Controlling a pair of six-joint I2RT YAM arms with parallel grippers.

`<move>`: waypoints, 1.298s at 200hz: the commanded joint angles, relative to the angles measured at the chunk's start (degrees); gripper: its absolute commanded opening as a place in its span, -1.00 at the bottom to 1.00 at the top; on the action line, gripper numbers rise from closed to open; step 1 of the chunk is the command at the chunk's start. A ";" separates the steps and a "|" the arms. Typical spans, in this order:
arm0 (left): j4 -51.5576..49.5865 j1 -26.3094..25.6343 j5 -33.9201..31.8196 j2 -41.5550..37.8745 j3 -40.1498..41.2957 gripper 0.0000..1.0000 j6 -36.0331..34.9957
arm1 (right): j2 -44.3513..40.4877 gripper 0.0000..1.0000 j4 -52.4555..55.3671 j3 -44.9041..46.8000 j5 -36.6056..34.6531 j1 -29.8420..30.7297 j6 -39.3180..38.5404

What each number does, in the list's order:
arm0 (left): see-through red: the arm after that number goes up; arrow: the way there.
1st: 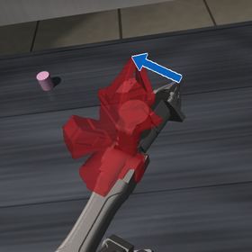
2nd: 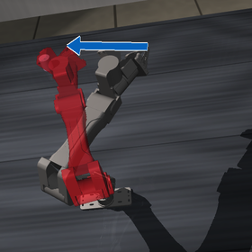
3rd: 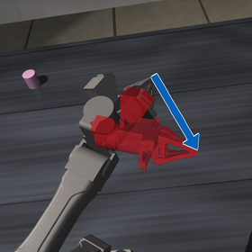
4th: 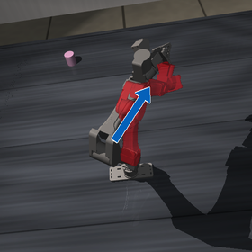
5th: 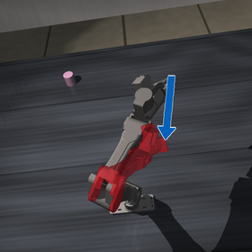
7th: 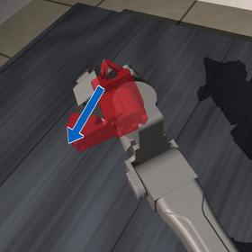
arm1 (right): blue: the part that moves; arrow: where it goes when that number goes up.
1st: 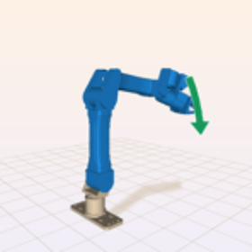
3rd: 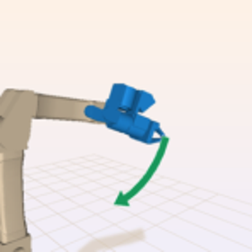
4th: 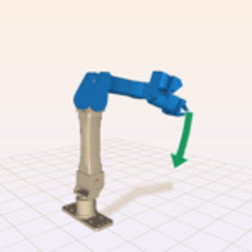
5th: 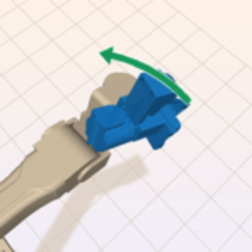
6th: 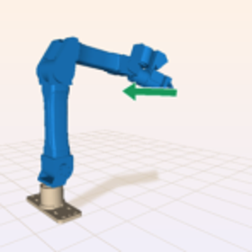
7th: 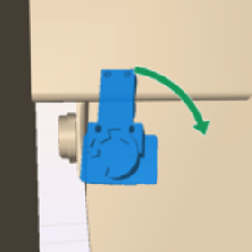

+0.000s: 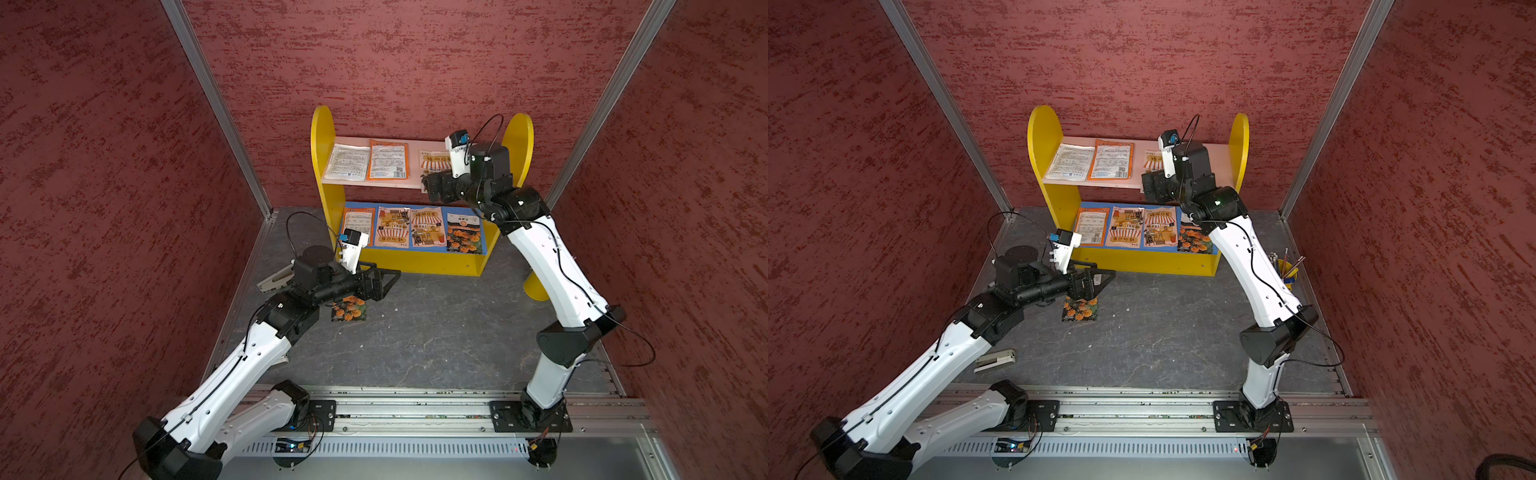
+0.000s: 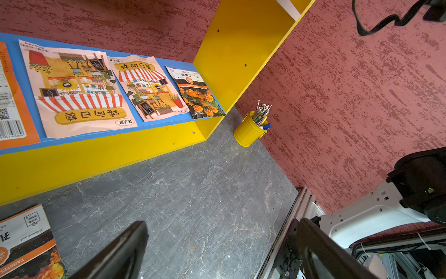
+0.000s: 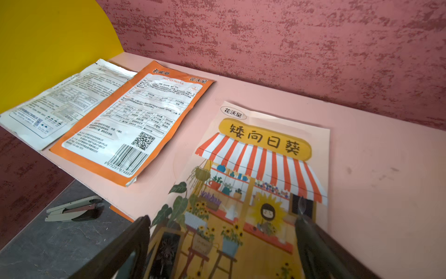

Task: Take the seed bag off the shelf
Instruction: Pick up the seed packet from the shelf.

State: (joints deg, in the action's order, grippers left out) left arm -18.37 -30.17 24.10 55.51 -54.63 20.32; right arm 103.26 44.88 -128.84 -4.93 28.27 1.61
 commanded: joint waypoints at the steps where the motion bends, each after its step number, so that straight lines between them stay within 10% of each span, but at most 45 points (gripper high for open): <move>1: 1.82 -0.40 0.34 -0.15 0.36 0.99 0.17 | -3.72 0.96 -2.89 -2.17 1.09 -0.32 1.35; 139: 3.17 -0.36 2.64 0.95 0.05 0.99 -0.93 | -35.64 0.84 -16.90 36.24 -0.39 -3.17 22.39; 259: 3.71 -0.51 1.94 -1.71 2.68 0.99 0.44 | -32.68 0.30 -43.80 54.24 16.08 -8.99 51.14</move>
State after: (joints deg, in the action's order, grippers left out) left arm -15.75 -30.28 25.87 54.94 -52.60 20.73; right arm 69.10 10.90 -75.22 6.28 20.40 45.28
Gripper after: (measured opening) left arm 0.996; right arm 0.667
